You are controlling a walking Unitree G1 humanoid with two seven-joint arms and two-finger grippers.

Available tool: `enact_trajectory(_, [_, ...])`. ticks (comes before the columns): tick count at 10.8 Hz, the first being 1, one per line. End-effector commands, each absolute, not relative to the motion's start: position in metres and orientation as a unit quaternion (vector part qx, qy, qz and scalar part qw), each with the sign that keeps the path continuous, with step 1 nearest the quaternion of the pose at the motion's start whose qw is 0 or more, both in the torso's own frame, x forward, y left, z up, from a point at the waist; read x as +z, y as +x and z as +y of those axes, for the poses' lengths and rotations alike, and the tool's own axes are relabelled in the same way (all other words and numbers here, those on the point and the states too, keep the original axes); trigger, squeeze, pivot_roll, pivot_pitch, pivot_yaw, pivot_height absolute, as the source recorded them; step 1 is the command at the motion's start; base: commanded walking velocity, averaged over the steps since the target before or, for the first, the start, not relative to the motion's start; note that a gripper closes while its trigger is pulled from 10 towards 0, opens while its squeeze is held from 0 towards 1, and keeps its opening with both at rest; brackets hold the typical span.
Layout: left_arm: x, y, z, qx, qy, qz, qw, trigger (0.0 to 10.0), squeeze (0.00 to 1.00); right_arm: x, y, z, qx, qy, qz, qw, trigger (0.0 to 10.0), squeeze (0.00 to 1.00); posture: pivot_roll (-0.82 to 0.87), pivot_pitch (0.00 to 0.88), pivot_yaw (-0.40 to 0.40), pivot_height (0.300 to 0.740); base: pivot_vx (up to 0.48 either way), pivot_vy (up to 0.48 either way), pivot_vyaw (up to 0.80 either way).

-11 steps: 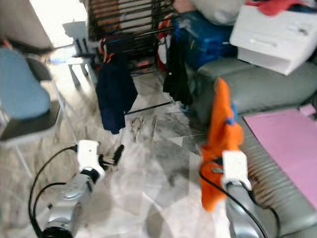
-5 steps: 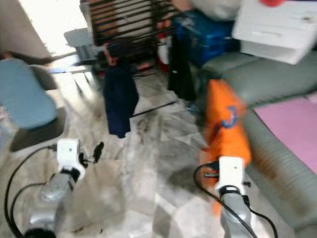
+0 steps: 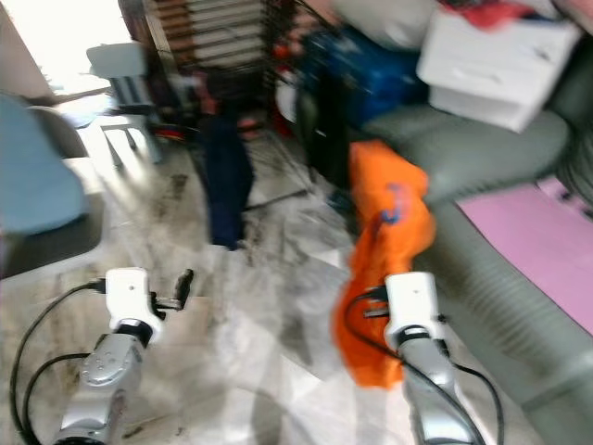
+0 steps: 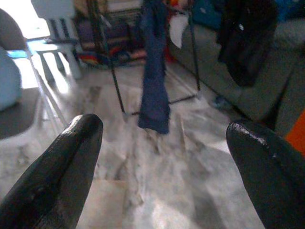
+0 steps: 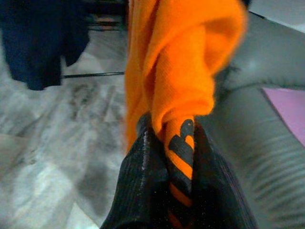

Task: Hang hanger

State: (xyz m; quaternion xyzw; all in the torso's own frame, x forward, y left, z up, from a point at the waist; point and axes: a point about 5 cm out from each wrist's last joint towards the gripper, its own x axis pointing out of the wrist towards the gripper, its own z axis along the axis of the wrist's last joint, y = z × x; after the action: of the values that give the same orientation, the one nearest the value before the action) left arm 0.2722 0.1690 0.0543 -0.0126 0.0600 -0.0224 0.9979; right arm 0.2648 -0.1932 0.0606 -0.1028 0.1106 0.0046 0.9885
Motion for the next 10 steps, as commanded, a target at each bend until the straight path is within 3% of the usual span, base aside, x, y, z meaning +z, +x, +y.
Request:
enact_trajectory(1, [0.053, 0.27, 0.166, -0.024, -0.017, 0.064, 0.998, 10.0, 0.0, 0.065, 0.267, -0.196, 0.003, -0.104, 0.103, 0.989, 10.0, 0.0, -0.23, 0.0, 0.06, 0.74, 0.0, 0.0, 0.0])
enact_trajectory(4, [0.059, 0.271, 0.16, -0.022, -0.02, 0.047, 0.998, 10.0, 0.0, 0.067, 0.284, -0.171, 0.061, -0.119, 0.106, 0.985, 10.0, 0.0, -0.17, 0.0, -0.041, 0.74, 0.0, 0.0, 0.0])
enact_trajectory(7, [0.06, 0.263, 0.174, 0.009, -0.016, 0.048, 0.999, 10.0, 0.0, 0.068, 0.295, -0.165, 0.083, -0.124, 0.1, 0.984, 10.0, 0.0, -0.12, 0.0, -0.046, 0.74, 0.0, 0.0, 0.0])
enact_trajectory(10, [0.055, 0.257, 0.181, 0.019, -0.006, 0.065, 0.998, 10.0, 0.0, 0.063, 0.295, -0.168, 0.064, -0.112, 0.096, 0.987, 10.0, 0.0, -0.13, 0.0, 0.007, 0.74, 0.0, 0.0, 0.0])
